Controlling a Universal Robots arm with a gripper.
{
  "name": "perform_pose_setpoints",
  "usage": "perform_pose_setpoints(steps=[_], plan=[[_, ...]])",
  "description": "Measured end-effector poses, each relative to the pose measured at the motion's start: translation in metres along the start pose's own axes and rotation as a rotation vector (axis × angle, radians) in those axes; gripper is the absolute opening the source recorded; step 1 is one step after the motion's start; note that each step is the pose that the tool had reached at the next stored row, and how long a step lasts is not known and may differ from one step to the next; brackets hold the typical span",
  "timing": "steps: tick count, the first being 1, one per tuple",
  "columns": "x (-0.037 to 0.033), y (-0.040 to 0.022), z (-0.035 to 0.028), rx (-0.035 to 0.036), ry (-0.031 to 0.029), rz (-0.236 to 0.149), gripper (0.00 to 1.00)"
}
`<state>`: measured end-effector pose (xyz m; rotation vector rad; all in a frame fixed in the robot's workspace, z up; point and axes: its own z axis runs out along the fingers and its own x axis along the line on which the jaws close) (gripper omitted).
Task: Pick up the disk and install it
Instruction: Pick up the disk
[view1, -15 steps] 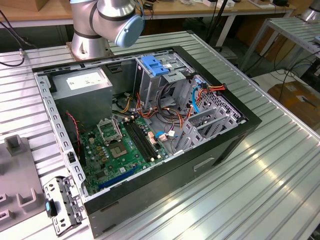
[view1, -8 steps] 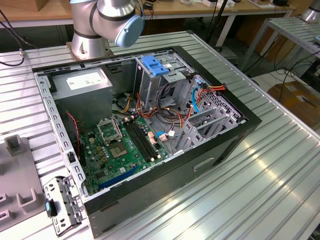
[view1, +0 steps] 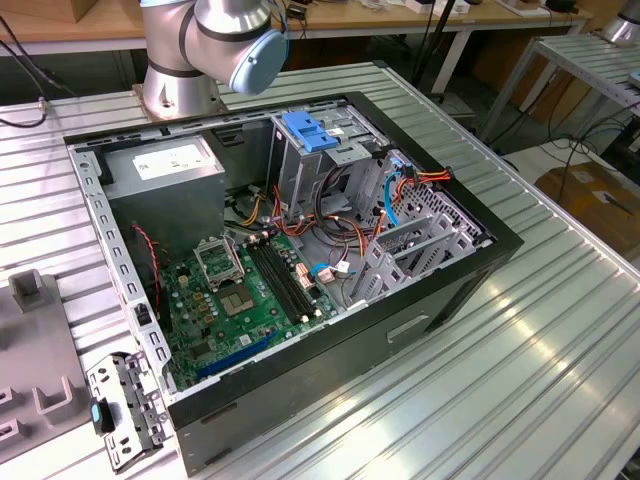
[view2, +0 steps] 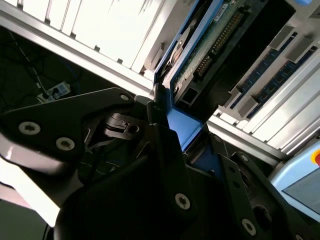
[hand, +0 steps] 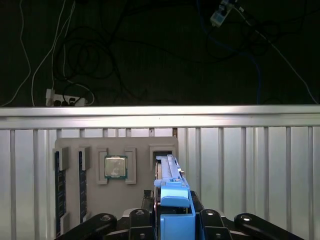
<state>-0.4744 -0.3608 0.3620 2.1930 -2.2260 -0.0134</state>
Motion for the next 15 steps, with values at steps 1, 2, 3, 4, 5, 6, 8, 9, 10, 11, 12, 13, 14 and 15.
perform_pose_setpoints(steps=[1, 2, 3, 4, 5, 6, 8, 9, 10, 11, 12, 13, 14, 15], plan=[[0.0, 0.0, -0.001, -0.0001, 0.0, 0.0, 0.37], [0.0, 0.0, -0.0024, -0.0001, 0.0, 0.0, 0.37], [0.0, 0.0001, -0.0035, 0.0, 0.0, 0.0, 0.37], [0.0, 0.0001, -0.0046, 0.0001, 0.0, 0.0, 0.37], [0.0, 0.0001, -0.0055, 0.0, 0.0, 0.0, 0.37], [0.0, 0.0001, -0.0066, 0.0002, -0.0001, 0.0, 0.37], [0.0, 0.0001, -0.0087, -0.0002, 0.0001, 0.0, 0.37], [0.0, 0.0002, -0.0101, 0.0, 0.0, 0.0, 0.37], [0.0001, 0.0002, -0.0109, 0.0, 0.0, 0.0, 0.37], [0.0001, 0.0002, -0.0115, 0.0, -0.0001, 0.0, 0.37], [0.0001, 0.0002, -0.0125, -0.0001, 0.0, 0.0, 0.37], [0.0001, 0.0002, -0.0133, 0.0, 0.0, 0.0, 0.37], [0.0001, 0.0003, -0.0141, 0.0001, -0.0001, 0.0, 0.37], [0.0001, 0.0003, -0.0148, 0.0, 0.0, 0.0, 0.37]])
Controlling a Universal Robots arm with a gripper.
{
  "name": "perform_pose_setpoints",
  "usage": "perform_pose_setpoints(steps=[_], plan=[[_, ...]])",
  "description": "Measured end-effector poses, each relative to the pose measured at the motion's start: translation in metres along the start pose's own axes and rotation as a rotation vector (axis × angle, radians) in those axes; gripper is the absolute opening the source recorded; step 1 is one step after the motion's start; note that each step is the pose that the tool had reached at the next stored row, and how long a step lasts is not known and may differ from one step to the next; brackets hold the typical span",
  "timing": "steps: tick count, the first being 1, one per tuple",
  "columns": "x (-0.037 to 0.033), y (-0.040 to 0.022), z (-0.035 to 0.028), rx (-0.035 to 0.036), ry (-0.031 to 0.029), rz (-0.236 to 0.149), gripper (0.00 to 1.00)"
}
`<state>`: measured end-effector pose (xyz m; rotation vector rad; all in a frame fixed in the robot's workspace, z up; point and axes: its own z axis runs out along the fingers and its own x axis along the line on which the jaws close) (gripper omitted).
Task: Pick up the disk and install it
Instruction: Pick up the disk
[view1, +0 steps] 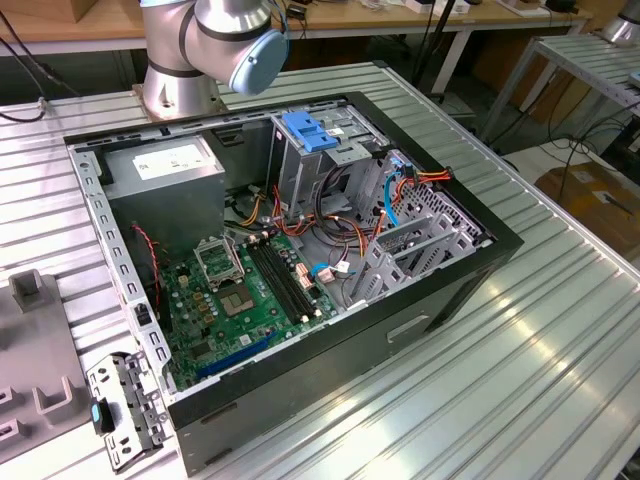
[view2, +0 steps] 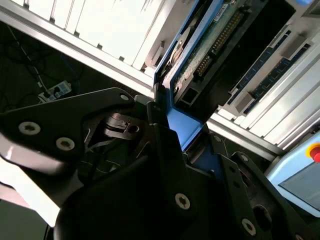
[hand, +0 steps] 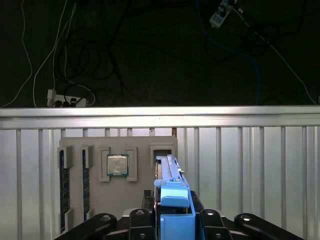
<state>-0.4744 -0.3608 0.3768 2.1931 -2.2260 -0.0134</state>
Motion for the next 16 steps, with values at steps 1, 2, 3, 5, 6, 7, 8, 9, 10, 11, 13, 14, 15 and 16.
perform_pose_setpoints(steps=[1, 2, 3, 5, 6, 7, 8, 9, 10, 11, 13, 14, 15, 16], plan=[[0.0, 0.0, -0.0006, 0.0, 0.0, 0.0, 0.37], [0.0, 0.0, -0.0011, 0.0, 0.0, 0.0, 0.37], [0.0, 0.0, -0.0019, -0.0001, 0.0, 0.0, 0.37], [0.0, 0.0, -0.0034, 0.0, -0.0001, 0.0, 0.37], [0.0, 0.0001, -0.0039, 0.0, 0.0, 0.0, 0.37], [0.0, 0.0001, -0.0043, 0.0, 0.0, 0.0, 0.37], [0.0, 0.0001, -0.0048, 0.0, 0.0, 0.0, 0.37], [0.0, 0.0001, -0.0053, 0.0, 0.0, 0.0, 0.37], [0.0, 0.0001, -0.0058, 0.0, -0.0001, 0.0, 0.37], [0.0, 0.0001, -0.0067, -0.0001, 0.0, 0.0, 0.37], [0.0, 0.0001, -0.0073, 0.0001, -0.0001, 0.0, 0.37], [0.0, 0.0001, -0.0076, 0.0, -0.0001, 0.0, 0.37], [0.0, 0.0001, -0.0079, 0.0, 0.0, 0.0, 0.37], [0.0, 0.0002, -0.0083, 0.0, 0.0, 0.0, 0.37]])
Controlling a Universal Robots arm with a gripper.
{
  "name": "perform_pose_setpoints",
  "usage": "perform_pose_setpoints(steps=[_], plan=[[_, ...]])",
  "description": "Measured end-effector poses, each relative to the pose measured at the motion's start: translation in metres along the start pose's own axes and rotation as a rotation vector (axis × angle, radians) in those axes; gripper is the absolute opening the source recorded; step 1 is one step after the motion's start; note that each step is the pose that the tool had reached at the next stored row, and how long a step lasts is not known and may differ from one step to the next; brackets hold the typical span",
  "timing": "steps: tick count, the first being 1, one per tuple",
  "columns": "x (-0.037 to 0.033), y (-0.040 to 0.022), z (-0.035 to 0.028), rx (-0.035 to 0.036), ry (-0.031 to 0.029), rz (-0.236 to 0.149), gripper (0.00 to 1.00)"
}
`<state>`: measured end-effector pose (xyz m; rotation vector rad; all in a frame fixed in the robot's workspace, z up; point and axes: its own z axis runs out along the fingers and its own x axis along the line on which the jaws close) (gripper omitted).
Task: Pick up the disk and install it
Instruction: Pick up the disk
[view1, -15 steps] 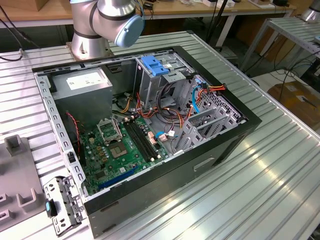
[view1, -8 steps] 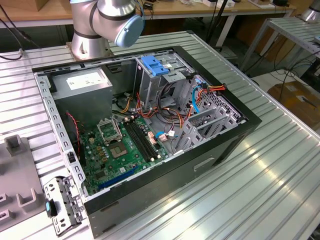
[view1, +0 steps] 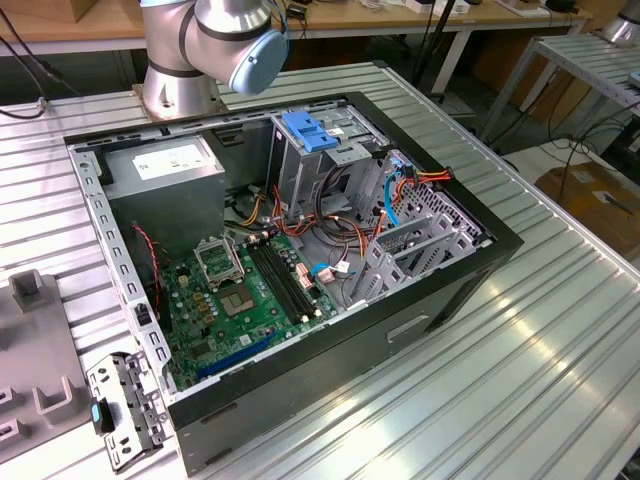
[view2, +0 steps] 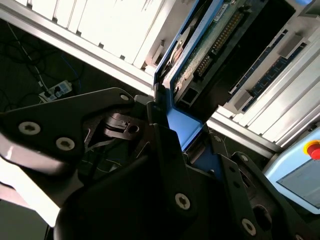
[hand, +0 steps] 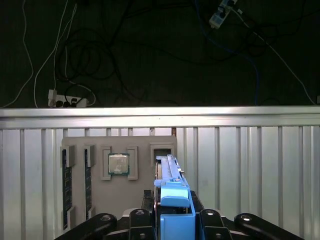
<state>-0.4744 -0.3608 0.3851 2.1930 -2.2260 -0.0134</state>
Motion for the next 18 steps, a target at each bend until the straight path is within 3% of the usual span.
perform_pose_setpoints(steps=[18], plan=[[0.0, 0.0001, -0.006, 0.0, 0.0, 0.0, 0.37]])
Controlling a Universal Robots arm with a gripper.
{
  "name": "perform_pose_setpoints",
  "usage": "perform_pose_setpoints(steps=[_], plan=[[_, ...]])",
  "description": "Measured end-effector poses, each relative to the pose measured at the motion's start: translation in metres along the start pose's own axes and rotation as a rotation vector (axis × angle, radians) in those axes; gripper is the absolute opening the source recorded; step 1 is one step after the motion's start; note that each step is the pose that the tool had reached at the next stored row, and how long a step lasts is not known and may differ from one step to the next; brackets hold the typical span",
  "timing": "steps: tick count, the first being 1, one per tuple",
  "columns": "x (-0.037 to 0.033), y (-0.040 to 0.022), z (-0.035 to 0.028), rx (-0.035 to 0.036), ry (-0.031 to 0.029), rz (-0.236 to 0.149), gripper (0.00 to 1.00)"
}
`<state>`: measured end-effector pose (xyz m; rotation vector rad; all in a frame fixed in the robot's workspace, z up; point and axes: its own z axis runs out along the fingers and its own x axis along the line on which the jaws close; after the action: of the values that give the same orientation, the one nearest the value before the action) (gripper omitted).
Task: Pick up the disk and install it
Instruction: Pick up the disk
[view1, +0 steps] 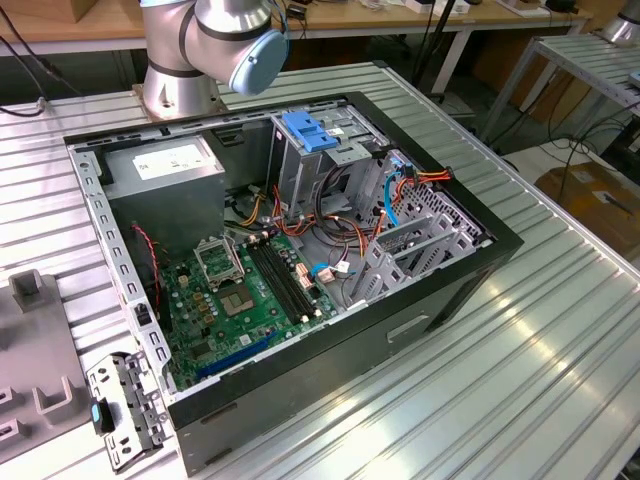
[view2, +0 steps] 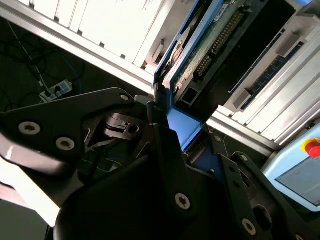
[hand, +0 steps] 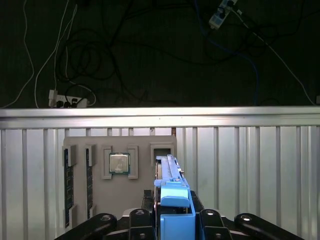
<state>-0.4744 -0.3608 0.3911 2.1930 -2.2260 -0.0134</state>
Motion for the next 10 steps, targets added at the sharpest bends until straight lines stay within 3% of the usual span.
perform_pose_setpoints(steps=[10], plan=[[0.0, 0.0001, -0.0025, -0.0001, 0.0, 0.0, 0.37]])
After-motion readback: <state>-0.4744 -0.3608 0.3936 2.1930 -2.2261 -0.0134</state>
